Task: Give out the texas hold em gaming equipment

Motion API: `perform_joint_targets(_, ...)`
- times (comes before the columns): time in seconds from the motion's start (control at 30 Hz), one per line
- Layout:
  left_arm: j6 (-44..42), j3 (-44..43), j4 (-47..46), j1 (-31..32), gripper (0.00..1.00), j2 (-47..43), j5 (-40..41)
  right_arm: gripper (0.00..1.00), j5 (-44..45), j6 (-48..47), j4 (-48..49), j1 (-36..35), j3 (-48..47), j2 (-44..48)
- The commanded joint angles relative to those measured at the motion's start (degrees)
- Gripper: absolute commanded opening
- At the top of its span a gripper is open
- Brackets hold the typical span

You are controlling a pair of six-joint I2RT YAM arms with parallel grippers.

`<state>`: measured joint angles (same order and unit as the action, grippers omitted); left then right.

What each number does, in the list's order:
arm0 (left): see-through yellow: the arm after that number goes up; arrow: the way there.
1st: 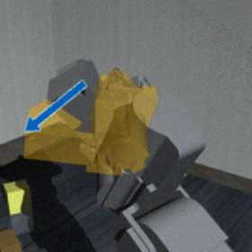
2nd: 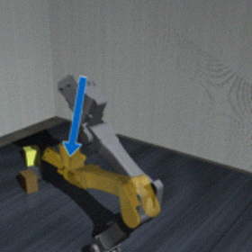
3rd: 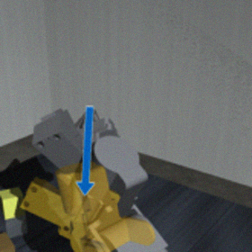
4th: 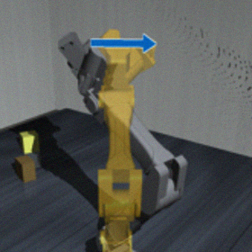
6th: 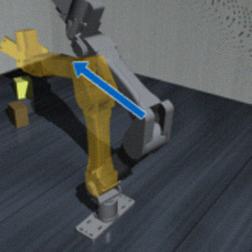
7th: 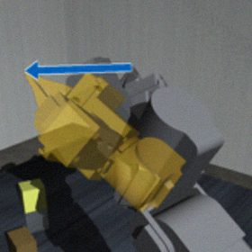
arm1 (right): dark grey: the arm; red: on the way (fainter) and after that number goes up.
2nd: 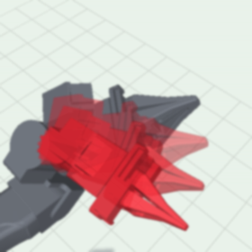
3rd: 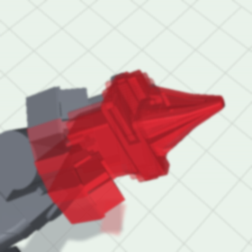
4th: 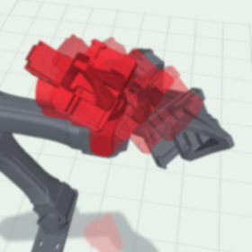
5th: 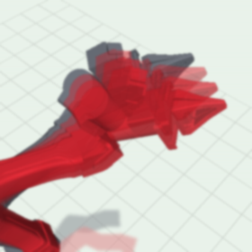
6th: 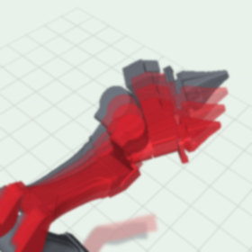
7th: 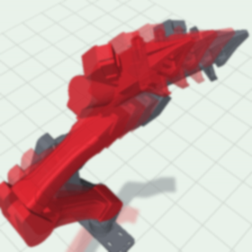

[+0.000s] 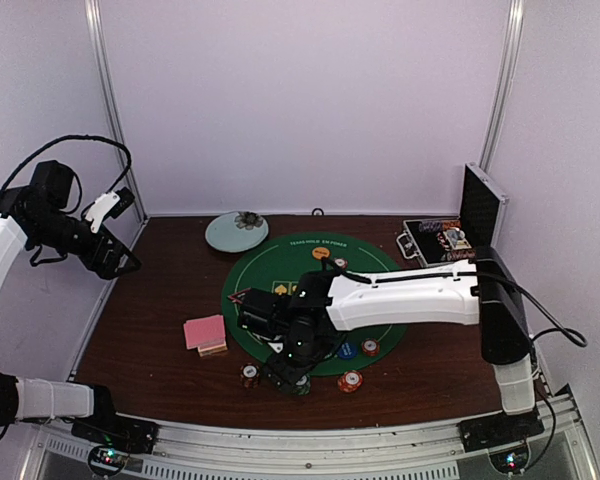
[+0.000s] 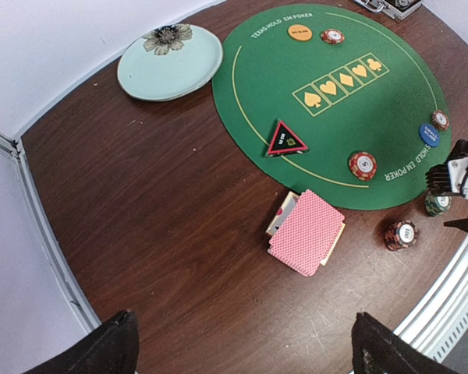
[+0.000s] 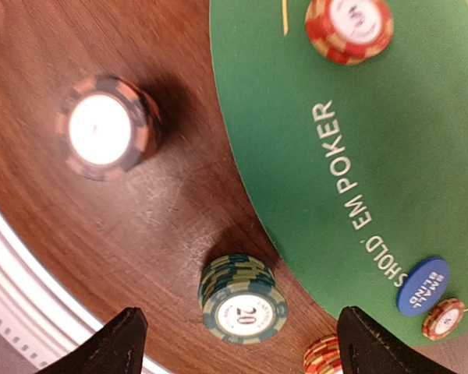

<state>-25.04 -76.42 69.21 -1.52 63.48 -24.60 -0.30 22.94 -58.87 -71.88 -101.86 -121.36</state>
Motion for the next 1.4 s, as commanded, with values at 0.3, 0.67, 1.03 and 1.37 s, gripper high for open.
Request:
perform_joint_targets(0.3, -1.1, -1.0, 0.5, -0.3, 0.98, -0.8, -0.3, 0.80, -4.3, -1.1, 0.2, 1.0, 1.3, -2.6)
perform_joint_targets(0.67, -1.1, -1.0, 0.5, -0.4, 0.97, -0.8, -0.2, 0.67, -5.6, -0.9, 1.7, 1.9, 2.8, -2.8)
perform_joint_targets(1.03, -1.1, -1.1, 0.5, -0.4, 0.97, -0.8, -0.1, 0.55, -6.0, -0.6, 2.1, 2.1, 3.2, -3.0)
perform_joint_targets(1.37, -1.2, -1.1, 0.5, -0.4, 0.97, -0.9, 0.0, 0.47, -5.9, -0.6, 1.9, 2.2, 3.4, -3.2)
